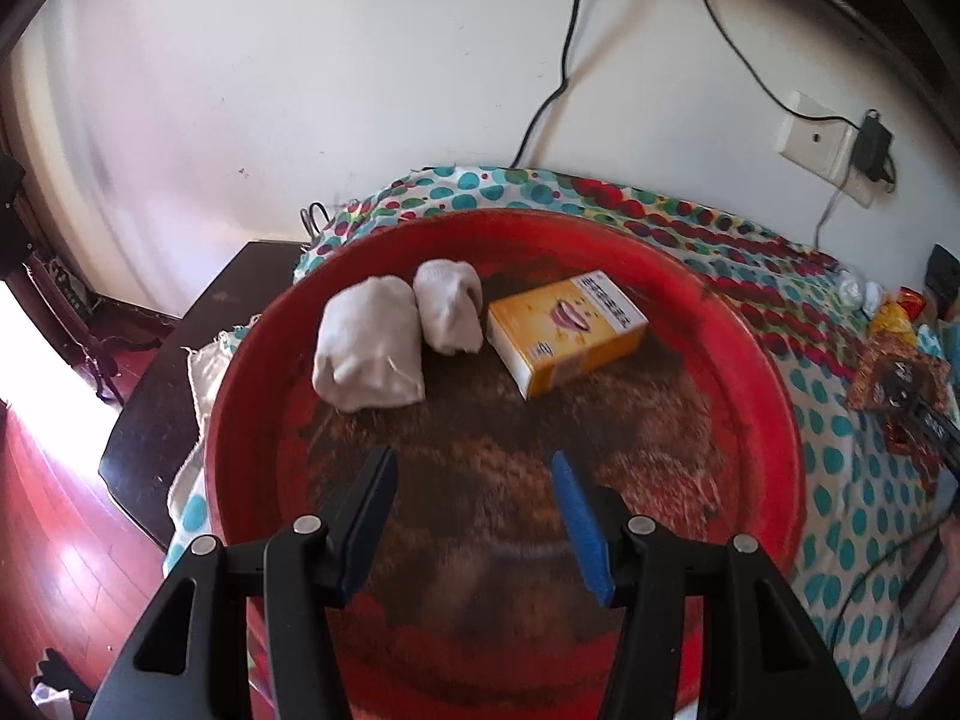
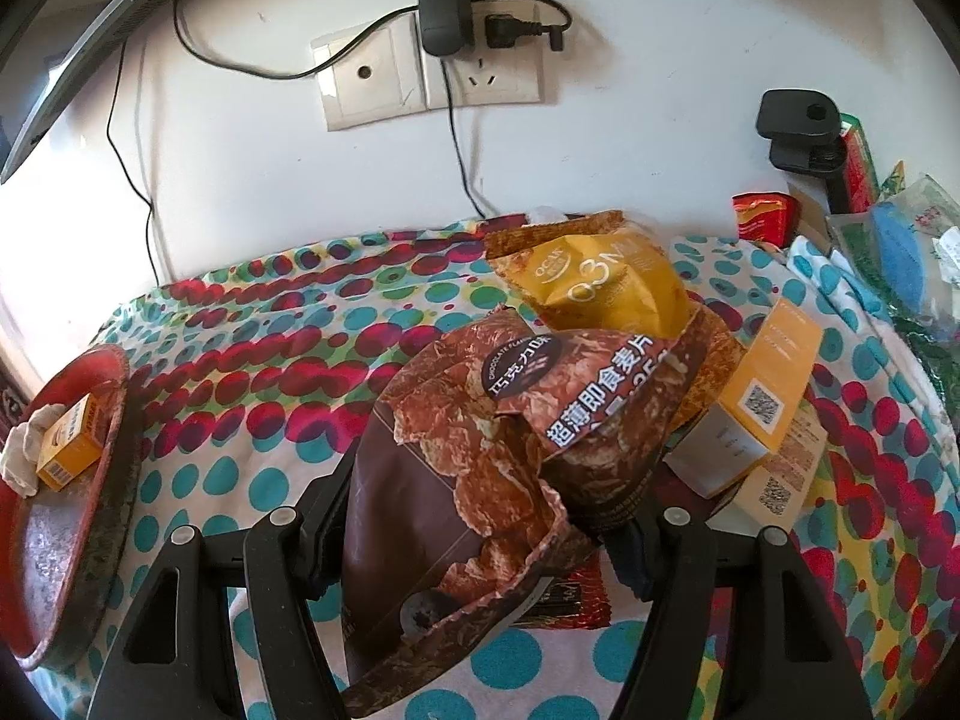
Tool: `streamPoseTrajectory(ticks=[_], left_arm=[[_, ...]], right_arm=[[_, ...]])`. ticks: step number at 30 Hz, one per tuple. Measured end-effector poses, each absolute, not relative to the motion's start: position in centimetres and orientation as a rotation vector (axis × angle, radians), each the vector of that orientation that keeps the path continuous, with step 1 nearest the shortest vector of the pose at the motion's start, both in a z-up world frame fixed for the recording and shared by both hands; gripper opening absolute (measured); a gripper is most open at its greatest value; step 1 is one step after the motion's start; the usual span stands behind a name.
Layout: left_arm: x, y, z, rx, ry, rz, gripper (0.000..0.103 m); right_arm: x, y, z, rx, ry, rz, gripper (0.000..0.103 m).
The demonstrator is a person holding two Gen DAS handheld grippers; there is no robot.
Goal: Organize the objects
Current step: 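Carry the brown snack bag into the red tray and release it with the right gripper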
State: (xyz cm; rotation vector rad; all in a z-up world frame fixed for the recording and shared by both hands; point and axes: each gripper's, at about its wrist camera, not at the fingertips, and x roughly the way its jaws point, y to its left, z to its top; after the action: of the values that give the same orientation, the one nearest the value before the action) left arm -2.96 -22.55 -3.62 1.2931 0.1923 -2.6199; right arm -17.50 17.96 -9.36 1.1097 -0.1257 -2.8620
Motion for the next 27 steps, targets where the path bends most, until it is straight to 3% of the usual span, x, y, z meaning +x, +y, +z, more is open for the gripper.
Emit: streamPoseTrajectory(ticks=[11, 18, 27], left_arm=[[-0.8, -22.1, -3.3, 1.215, 0.154, -2.671, 0.055], [-0.8, -21.3, -3.9, 1.170, -0.025, -2.694, 0.055], [-0.8, -22.5, -3.9, 1.169, 0.034, -2.681, 0.055]], right_arm=[[-16.7, 17.9, -8.7, 1.060, -0.093, -2.959, 0.065], [-15.8, 18.7, -7.0, 1.064, -0.195, -2.944, 0.062], [-14.9, 17.7, -6.4, 1.092, -0.209, -2.898, 0.058]])
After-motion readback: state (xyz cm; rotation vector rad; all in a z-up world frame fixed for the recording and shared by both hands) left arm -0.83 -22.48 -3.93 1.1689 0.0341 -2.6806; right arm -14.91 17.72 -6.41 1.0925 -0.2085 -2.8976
